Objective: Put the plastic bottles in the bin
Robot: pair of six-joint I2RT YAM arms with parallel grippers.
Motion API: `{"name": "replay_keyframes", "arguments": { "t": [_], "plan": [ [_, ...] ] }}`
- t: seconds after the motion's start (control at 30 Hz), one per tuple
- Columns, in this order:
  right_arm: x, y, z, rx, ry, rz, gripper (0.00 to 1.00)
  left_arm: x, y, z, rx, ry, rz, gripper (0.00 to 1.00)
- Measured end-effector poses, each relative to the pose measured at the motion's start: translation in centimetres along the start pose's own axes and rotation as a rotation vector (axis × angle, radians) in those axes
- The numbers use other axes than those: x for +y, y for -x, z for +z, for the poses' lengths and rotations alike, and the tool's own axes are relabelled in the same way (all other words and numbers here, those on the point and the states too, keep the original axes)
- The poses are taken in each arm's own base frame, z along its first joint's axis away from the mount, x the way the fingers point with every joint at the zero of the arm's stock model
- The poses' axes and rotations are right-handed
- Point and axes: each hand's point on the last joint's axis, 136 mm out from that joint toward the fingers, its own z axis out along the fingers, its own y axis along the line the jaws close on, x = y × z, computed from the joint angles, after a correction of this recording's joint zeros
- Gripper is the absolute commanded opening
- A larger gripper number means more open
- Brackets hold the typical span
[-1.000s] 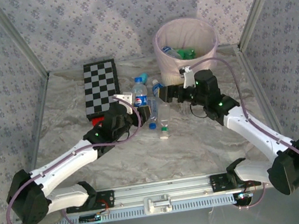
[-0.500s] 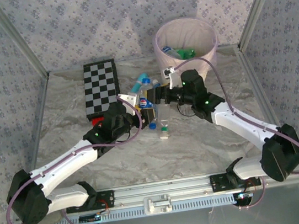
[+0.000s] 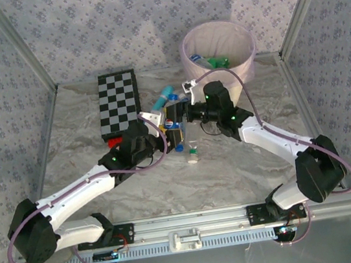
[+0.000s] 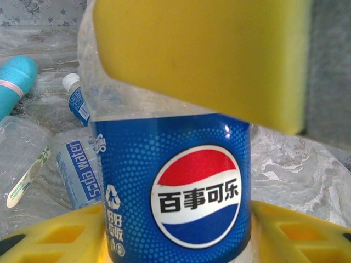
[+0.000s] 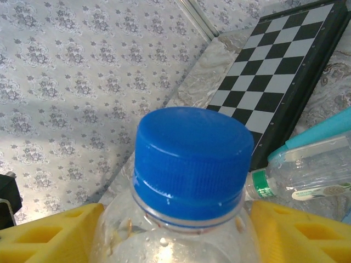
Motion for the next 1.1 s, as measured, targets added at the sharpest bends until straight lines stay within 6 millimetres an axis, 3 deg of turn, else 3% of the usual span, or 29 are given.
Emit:
{"name": "replay_keyframes", "arguments": {
  "t": [0.23,0.43,0.67,0.7,0.87,1.1],
  "plan": [
    [0.3,0.2,0.1,-0.002,0.009,0.003,0.52,0.0,0.1,0.0,-0.005,-0.001,0.0,0.59],
    [-0.1,0.2,0.0,-0.001,-0.005,0.004,0.51,-0.1,0.4,0.0,-0.018,-0.002,0.001,0.86],
    [-2.8,0.9,-0.8,-0.001,-0.119,-0.014,0.51,0.6,1.2,-1.0,-0.074,0.032,-0.014,0.93],
    [-3.1,1.3,-1.1,-0.004,-0.14,-0.021,0.51,1.0,1.3,-1.3,-0.086,0.048,-0.021,0.97],
    [-3.9,4.4,-3.2,-0.048,-0.229,-0.075,0.51,4.7,1.1,-2.9,-0.153,0.183,-0.114,1.0],
    [-1.4,13.4,-7.9,-0.222,-0.309,-0.239,0.52,12.7,-1.8,-5.1,-0.204,0.389,-0.356,1.0]
  ]
}}
